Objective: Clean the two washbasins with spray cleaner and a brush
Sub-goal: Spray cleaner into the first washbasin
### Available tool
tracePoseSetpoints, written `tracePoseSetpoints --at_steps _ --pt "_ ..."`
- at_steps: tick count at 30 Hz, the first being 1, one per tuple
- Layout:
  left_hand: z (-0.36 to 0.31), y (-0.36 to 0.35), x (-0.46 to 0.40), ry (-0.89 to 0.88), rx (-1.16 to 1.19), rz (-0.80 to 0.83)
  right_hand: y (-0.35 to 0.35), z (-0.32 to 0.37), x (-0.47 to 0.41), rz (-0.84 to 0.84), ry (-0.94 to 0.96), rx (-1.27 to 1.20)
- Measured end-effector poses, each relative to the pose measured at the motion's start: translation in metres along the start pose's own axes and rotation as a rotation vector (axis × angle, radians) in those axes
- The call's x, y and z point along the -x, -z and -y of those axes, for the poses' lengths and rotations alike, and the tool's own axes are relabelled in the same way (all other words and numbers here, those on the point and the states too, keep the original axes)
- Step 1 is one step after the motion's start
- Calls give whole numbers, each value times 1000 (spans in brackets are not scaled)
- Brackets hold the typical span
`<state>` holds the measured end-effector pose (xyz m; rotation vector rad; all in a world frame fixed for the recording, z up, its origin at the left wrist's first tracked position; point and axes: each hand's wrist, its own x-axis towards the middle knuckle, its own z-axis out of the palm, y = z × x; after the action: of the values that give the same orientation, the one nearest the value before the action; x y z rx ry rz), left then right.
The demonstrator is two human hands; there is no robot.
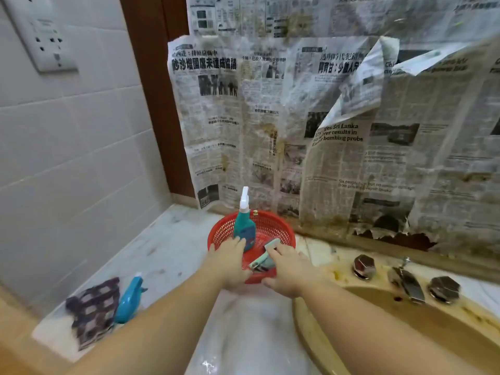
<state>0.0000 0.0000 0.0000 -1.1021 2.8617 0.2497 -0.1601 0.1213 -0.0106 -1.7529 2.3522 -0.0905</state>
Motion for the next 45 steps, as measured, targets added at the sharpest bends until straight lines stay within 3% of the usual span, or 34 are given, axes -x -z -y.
tracePoseSetpoints --at_steps 3,5,9,15,21,32,38,45 --pt "7 -34 -1 -4 -84 141 -26 10 -3 84 2 15" --pt "12 -57 1 -28 -101 152 -43 15 -2 119 -6 11" --pt "13 -69 8 -68 -88 48 -51 20 -2 69 -3 39" --pt "8 -72 35 -68 -48 39 -54 23 26 81 29 15" --pt "-12 -82 102 -87 -47 -9 -65 30 101 55 100 2" --pt "-38 -122 223 -140 155 -104 -102 39 213 62 125 -18" --pt "-51 -115 246 -28 281 -80 -116 48 239 91 95 -33" --pt "-47 -81 213 173 618 -256 -98 61 236 23 26 -114"
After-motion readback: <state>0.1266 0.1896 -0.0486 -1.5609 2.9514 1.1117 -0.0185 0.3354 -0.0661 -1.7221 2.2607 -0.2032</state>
